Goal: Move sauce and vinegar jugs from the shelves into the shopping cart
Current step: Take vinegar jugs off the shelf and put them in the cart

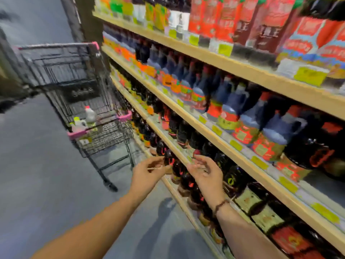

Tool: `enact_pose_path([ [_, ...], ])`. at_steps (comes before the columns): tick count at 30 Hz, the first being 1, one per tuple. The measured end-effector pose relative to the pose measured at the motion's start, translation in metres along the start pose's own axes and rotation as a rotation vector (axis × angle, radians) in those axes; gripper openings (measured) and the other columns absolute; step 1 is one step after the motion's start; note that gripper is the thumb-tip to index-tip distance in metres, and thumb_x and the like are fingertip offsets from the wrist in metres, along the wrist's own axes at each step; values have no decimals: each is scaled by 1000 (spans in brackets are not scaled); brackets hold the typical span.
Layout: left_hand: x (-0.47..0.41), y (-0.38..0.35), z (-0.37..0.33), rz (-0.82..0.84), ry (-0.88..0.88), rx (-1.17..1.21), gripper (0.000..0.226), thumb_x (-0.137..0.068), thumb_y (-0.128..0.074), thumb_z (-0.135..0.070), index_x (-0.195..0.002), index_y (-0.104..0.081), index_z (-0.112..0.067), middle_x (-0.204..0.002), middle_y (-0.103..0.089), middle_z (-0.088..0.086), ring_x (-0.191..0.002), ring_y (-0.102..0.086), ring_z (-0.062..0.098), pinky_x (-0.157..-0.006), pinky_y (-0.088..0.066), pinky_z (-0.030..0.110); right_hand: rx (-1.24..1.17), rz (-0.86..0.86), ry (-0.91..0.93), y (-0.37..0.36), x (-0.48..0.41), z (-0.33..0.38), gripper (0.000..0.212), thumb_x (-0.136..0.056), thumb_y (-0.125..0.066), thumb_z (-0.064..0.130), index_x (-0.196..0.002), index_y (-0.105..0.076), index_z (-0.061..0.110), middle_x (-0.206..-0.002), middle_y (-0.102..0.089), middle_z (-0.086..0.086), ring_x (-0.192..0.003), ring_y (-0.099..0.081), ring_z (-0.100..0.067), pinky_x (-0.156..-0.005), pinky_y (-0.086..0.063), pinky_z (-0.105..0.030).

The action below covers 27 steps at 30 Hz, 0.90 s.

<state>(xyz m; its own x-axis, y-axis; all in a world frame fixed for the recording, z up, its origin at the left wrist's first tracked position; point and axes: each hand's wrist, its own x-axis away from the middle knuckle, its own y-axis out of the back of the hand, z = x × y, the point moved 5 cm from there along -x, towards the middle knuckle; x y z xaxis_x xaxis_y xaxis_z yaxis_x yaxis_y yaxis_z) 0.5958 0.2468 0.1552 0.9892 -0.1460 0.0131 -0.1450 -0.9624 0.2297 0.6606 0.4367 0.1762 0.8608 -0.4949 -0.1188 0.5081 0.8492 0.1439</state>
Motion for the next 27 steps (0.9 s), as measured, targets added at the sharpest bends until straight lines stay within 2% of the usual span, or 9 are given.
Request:
enact_pose_path([
  [3, -15, 48, 14, -110, 47, 15, 29, -68, -83, -31, -95, -72, -26, -92, -74, -3, -87, -70, 15, -83, -57, 39, -23, 107, 13, -52, -15, 8, 30, -75, -76, 6, -103, -64, 8, -98, -66, -6, -76, -64, 8, -64, -51, -10],
  [5, -24, 78, 18, -198, 44, 13, 31, -70, -82, -24, -98, -72, -19, -93, -73, -2, -88, -69, 12, -77, -57, 33, -73, 187, -24, -88, -26, 8, 28, -75, -76, 4, -98, -64, 13, -85, -64, -13, -72, -65, 0, -72, -58, -25],
  [7, -35, 104, 24, -279, 57, 8, 32, -71, -81, -22, -100, -71, -18, -95, -73, -2, -90, -69, 12, -73, -56, 33, -82, 273, -39, -123, -38, 8, 29, -76, -74, 2, -102, -64, 8, -93, -62, -25, -72, -64, -5, -79, -58, -37],
  [11, -67, 146, 43, -391, 82, 3, 35, -69, -82, -20, -102, -72, -15, -96, -73, -2, -91, -69, 10, -87, -56, 36, -106, 416, -32, -186, -71, 4, 33, -76, -75, 5, -106, -62, 10, -86, -65, -14, -78, -65, -11, -75, -56, -19],
  [14, -96, 168, 52, -470, 89, 0, 32, -69, -82, -16, -99, -72, -15, -90, -71, -10, -82, -66, -6, -85, -54, 23, -123, 481, -28, -228, -105, -1, 32, -75, -75, 5, -102, -61, 15, -84, -63, -12, -74, -65, 2, -69, -50, -8],
  [18, -135, 187, 58, -556, 117, -5, 34, -71, -81, -14, -103, -71, -13, -89, -70, -9, -76, -64, -12, -72, -49, 5, -102, 556, -25, -270, -154, -8, 32, -75, -77, 11, -103, -61, 19, -100, -65, -5, -82, -63, 10, -69, -50, -9],
  [23, -180, 220, 68, -663, 185, 20, 36, -71, -81, -18, -105, -70, -15, -96, -71, -4, -91, -66, 6, -85, -51, 21, -109, 656, -43, -332, -214, -12, 34, -74, -75, 4, -94, -59, 26, -102, -64, -4, -84, -62, -12, -75, -51, -17],
  [25, -193, 231, 76, -697, 210, 25, 37, -70, -81, -19, -106, -70, -15, -96, -72, -3, -92, -66, 8, -86, -51, 22, -85, 684, -47, -354, -227, -18, 31, -74, -76, 5, -97, -60, 20, -101, -65, -3, -81, -61, -8, -72, -52, -13],
  [27, -207, 243, 85, -732, 224, 34, 35, -70, -82, -18, -103, -70, -16, -95, -72, -2, -91, -67, 9, -87, -52, 24, -63, 743, -65, -377, -235, -24, 31, -75, -75, 6, -100, -60, 16, -92, -63, 0, -78, -60, -6, -81, -51, -19],
])
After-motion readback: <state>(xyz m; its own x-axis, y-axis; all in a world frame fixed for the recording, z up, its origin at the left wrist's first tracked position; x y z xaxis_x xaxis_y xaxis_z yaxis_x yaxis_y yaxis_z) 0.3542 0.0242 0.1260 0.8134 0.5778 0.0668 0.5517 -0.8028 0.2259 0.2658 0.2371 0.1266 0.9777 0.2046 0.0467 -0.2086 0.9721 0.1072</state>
